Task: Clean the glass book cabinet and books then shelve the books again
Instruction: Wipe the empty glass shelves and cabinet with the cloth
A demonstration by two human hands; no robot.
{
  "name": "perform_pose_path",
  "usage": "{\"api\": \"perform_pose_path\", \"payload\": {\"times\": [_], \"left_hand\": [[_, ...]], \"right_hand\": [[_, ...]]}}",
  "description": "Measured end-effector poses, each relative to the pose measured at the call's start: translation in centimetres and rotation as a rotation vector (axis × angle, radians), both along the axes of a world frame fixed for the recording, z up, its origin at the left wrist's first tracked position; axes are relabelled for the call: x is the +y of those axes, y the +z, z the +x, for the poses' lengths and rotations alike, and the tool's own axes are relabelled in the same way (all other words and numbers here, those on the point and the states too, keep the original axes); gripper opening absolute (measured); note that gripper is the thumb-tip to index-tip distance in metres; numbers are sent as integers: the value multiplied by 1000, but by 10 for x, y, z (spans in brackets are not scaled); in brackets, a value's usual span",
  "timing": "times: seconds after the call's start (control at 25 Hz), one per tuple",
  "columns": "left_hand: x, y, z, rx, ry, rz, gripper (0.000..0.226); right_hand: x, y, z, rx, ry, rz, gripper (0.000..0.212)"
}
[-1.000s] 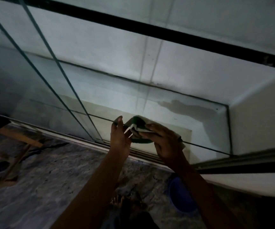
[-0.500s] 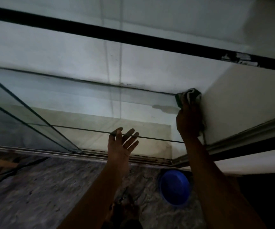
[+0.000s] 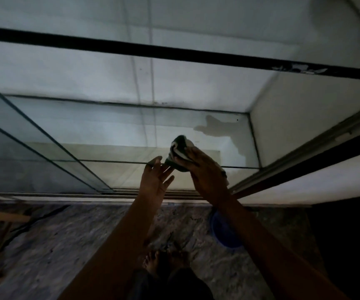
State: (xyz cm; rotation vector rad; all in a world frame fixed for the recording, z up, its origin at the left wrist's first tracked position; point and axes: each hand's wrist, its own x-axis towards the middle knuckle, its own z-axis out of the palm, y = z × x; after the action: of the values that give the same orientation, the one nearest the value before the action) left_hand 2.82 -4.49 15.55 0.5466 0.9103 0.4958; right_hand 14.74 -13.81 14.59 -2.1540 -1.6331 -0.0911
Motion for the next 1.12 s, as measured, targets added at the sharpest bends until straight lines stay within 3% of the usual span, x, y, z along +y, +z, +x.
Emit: {"api": "perform_pose_path", "payload": {"times": [0.16,0.36,0.52,0.64,0.8,0.96,1.12], "left_hand": [[19,-11,-27,150,-230,190,26],[32,-79,-91,742,-566,982,38],[41,-144,-106,868,-785,1410,52],[58,-195,-97,925,-973,1577,58],[74,-259,-102,1069,-1074,1637,66],[77,-304,-116,1069,-952,1792,65],[74,-324,-128,954,-753,1907,69]], "right_hand": [[-32,23,-7,135,50,-17,53],[-73,-17,-27,415,7,-174,50],[-50,-74,-31,520,-56,-183,51],[1,-126,-23,405,-73,-151,50],[66,-189,-12,220,32,-129,47],[77,-242,-50,223,132,-123,45],[31,-282,-97,245,53,117,38]]}}
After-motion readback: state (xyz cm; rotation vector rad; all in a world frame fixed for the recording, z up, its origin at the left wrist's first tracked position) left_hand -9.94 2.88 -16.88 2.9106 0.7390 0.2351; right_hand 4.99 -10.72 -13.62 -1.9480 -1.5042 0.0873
